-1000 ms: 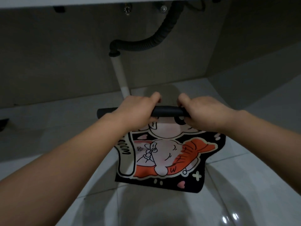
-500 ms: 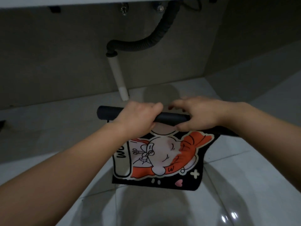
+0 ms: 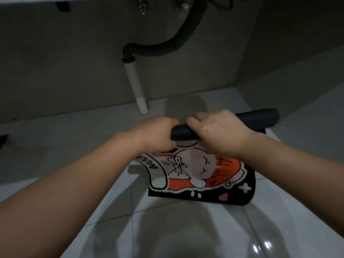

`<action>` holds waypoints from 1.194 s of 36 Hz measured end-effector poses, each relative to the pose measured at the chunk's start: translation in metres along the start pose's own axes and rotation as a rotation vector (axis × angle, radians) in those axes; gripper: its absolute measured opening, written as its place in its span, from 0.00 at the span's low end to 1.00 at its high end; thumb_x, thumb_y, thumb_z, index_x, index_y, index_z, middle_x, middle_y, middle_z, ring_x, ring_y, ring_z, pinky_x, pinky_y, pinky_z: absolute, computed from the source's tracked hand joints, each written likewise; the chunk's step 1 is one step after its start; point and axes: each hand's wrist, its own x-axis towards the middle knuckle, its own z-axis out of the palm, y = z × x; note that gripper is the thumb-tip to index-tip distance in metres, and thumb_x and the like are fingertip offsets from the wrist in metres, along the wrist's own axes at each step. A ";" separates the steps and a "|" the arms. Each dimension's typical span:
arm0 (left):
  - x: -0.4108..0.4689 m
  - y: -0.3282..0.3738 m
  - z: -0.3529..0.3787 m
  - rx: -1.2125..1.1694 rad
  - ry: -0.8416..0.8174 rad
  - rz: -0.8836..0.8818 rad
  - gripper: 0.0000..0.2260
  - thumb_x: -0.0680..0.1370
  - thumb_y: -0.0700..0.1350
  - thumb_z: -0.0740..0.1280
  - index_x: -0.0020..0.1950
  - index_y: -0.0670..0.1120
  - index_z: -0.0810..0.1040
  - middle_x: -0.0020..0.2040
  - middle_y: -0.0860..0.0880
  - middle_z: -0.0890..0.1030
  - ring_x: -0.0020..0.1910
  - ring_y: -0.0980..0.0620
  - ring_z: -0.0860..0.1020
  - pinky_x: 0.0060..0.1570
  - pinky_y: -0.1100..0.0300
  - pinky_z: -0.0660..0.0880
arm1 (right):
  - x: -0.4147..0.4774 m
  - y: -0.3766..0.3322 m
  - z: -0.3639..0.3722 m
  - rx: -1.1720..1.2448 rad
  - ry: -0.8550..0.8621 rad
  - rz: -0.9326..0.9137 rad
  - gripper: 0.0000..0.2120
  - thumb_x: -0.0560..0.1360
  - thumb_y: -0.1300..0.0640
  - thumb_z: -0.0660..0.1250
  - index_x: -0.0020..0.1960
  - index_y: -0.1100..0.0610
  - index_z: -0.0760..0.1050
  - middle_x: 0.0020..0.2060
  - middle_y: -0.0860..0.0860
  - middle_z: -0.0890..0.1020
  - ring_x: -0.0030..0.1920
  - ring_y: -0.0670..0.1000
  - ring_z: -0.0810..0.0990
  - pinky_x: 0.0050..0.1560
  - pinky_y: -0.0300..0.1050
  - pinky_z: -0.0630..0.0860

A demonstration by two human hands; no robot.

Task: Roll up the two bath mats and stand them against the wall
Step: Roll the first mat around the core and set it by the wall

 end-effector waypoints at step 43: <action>0.001 0.003 0.008 0.428 0.303 0.115 0.14 0.69 0.53 0.68 0.52 0.52 0.71 0.46 0.51 0.79 0.46 0.47 0.79 0.37 0.57 0.65 | 0.006 0.017 0.004 0.355 -0.394 0.303 0.12 0.70 0.50 0.67 0.53 0.49 0.73 0.39 0.49 0.79 0.41 0.54 0.79 0.35 0.45 0.68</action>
